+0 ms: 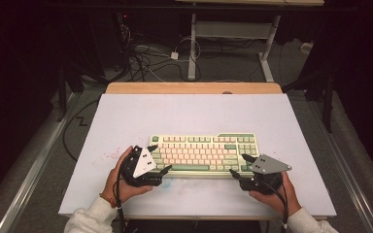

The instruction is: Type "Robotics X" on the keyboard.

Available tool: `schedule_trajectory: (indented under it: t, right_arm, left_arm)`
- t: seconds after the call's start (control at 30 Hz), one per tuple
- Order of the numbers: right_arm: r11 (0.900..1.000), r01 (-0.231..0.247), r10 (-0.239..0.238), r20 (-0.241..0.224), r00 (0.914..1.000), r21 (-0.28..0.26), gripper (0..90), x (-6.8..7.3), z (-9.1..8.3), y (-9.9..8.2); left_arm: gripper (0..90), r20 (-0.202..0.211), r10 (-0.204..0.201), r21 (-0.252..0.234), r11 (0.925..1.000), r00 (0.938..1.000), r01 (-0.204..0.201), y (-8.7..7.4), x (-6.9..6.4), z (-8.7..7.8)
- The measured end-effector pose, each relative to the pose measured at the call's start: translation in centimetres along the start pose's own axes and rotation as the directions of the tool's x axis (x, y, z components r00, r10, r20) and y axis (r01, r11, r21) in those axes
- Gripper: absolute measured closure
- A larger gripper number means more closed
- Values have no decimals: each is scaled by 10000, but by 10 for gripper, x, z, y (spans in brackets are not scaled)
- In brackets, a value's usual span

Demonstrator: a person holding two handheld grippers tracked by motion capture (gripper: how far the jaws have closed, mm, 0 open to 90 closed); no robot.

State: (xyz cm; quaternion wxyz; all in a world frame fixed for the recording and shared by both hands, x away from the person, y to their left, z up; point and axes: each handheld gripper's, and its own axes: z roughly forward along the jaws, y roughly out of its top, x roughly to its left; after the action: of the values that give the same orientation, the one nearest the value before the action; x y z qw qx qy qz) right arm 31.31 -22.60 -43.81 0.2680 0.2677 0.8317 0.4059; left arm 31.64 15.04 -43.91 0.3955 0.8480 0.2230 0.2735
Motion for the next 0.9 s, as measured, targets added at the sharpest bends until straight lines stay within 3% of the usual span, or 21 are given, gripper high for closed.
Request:
schedule_trajectory:
  t: [0.17,0.27,0.47,0.9]
  right_arm:
    - [9999,22,-17,-449,9990,128,551,0,7,3]
    - [9991,276,-256,-582,9980,335,661,1,10,5]
    - [9981,323,-267,-1034,9943,523,891,-2,19,14]
    - [9951,489,-375,-1288,9910,865,900,-3,57,41]
  left_arm:
    - [223,-162,-66,223,9997,9998,70,-9,1,-8]
    - [209,-248,-193,321,9993,9995,201,-15,2,-10]
    - [209,-385,-175,575,9982,9991,197,-24,0,-14]
    - [201,-401,-436,628,9970,9982,460,-33,1,-20]
